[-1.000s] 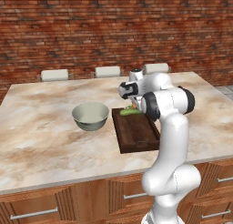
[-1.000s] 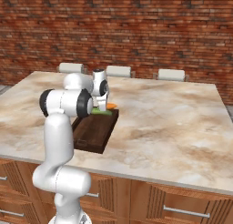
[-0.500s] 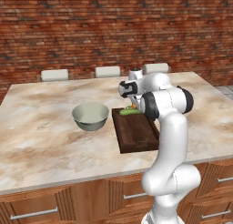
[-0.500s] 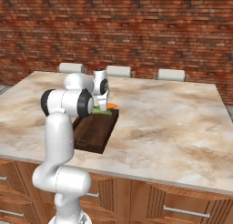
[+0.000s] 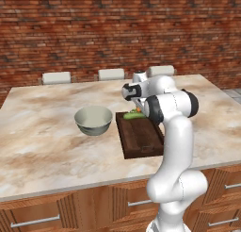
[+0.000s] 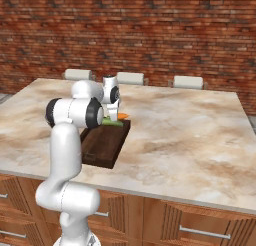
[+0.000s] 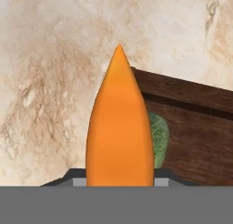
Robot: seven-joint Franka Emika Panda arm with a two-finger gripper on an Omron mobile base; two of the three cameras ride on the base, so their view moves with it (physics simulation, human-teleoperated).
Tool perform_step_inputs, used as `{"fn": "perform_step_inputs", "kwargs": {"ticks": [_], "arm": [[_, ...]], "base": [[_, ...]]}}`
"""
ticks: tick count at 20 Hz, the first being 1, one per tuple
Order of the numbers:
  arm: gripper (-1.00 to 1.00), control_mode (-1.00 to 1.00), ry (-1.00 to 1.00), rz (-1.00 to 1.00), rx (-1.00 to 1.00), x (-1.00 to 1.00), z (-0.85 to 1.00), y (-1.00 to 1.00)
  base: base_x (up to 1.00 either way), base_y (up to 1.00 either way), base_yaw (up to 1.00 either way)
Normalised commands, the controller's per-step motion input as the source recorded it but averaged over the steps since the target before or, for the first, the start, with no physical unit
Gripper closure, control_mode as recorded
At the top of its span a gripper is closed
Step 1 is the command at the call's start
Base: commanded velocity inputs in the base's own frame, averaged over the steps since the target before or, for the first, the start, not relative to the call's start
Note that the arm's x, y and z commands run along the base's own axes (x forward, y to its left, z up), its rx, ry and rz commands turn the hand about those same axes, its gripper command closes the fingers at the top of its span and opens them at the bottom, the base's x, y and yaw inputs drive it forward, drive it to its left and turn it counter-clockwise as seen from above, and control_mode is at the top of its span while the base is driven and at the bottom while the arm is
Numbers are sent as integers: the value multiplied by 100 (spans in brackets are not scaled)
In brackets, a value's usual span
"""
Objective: Place the two vegetables and bowl onto the tray for setting up a vegetable dip station.
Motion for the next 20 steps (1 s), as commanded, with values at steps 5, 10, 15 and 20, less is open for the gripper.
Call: {"fn": "perform_step_inputs", "kwargs": {"ticks": [5,10,15,20], "arm": [[100,-100,0,0,0,0,-42,12],[100,-100,0,0,0,-1,-23,7],[100,-100,-14,0,0,-16,0,0],[100,-100,-13,0,0,-28,0,0]], "base": [[0,0,0],[0,0,0],[0,0,0],[0,0,0]]}}
